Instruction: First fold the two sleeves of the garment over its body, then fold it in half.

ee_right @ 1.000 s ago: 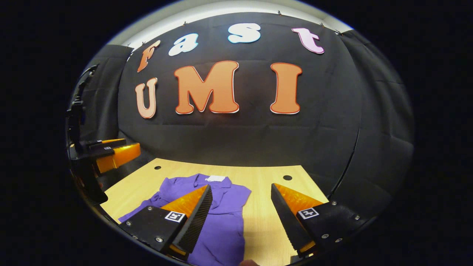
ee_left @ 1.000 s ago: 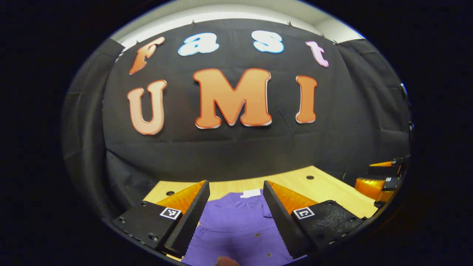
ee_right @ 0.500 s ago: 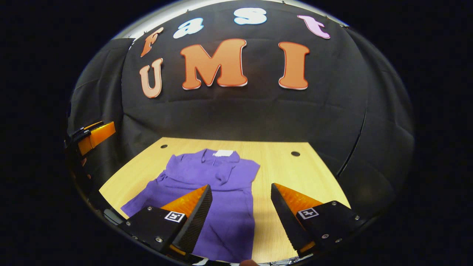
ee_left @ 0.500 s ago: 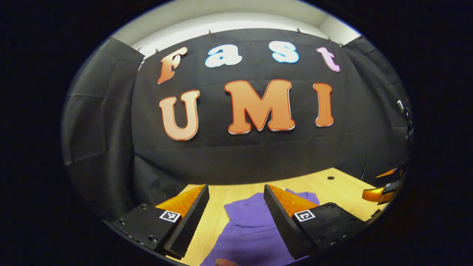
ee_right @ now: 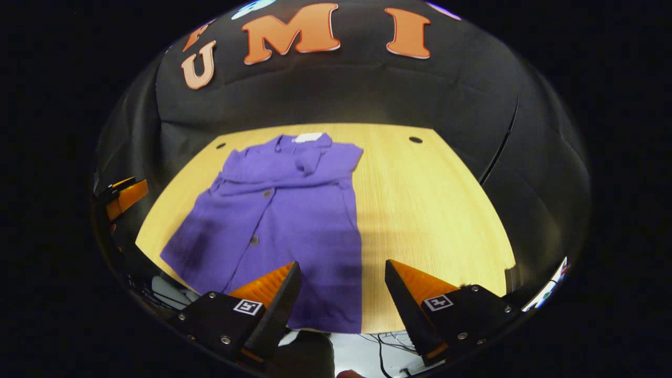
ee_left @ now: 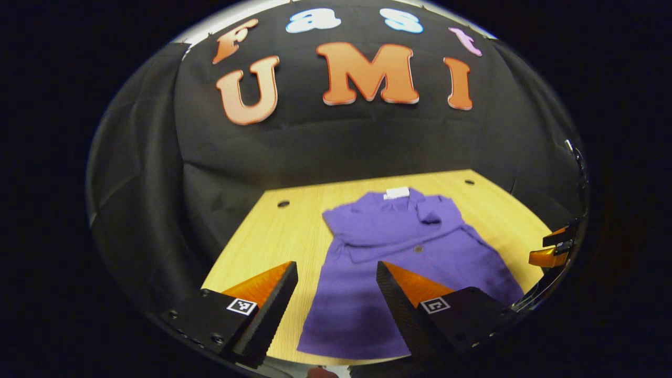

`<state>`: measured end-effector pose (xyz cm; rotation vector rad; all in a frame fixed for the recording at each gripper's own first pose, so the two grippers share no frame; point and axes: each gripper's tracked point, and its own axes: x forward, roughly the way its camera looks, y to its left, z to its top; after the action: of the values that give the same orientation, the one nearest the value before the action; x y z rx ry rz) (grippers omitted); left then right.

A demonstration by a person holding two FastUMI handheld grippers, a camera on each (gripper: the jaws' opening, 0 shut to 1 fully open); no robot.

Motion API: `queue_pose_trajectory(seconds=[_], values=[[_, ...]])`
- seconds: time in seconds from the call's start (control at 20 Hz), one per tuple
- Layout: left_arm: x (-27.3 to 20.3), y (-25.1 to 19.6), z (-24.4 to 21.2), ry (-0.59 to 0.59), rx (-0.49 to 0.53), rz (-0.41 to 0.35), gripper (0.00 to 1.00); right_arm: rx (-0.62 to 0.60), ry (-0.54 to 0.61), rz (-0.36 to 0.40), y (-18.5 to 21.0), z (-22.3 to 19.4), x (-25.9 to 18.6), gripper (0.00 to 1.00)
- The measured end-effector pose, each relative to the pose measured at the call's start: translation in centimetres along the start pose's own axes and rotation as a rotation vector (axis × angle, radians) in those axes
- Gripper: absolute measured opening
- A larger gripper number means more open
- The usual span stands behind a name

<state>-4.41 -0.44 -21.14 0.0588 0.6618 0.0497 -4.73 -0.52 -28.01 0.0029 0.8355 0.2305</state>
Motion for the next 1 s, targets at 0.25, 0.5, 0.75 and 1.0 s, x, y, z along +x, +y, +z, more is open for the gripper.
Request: queue_pose_trajectory(seconds=[0.25, 0.5, 0.75, 1.0], values=[[1.0, 1.2, -8.8, 0.280, -0.025, -0.012, 0.99, 0.057, 0.208, 0.020, 0.2, -6.9, 1.5, 0.96], [1.9, 1.8, -14.9, 0.494, -0.003, -0.018, 1.00, 0.059, 0.307, 0.025, 0.6, -9.5, 2.3, 0.96], [3.0, 1.5, -18.6, 0.660, -0.039, -0.036, 1.00, 0.102, 0.377, 0.027, 0.6, -10.6, 3.0, 0.95], [3.2, 1.3, -19.7, 0.736, -0.043, -0.089, 0.99, 0.101, 0.439, 0.001, 0.1, -11.6, 3.3, 0.91]])
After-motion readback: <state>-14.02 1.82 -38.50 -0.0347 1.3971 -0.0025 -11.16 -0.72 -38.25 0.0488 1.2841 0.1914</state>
